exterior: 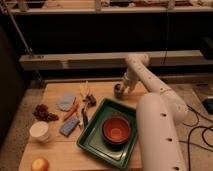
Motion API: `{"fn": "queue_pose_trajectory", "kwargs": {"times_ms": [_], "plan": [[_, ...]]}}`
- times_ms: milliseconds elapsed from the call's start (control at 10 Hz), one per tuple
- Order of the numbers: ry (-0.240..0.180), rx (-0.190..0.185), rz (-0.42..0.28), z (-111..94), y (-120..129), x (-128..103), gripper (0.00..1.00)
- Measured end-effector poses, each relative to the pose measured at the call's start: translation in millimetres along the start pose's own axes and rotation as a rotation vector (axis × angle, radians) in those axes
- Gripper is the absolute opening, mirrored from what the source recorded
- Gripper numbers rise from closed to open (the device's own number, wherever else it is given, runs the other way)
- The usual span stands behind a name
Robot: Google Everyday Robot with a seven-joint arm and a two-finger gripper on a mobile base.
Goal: Stack cups on top of each other
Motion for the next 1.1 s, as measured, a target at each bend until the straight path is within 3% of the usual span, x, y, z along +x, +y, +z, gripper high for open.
{"fn": "queue_pose_trajectory", "kwargs": {"times_ms": [200,300,900,1100], "plan": [[-0.013,0.007,-0.017,-2,-9,0,0.05],[-0.012,0.014,-0.026,-7,-13,0,0.01],[0.029,0.054,-0.036,-75,-54,7,0.00],[0.035,0.066,-0.078,-92,-86,9,0.00]]}}
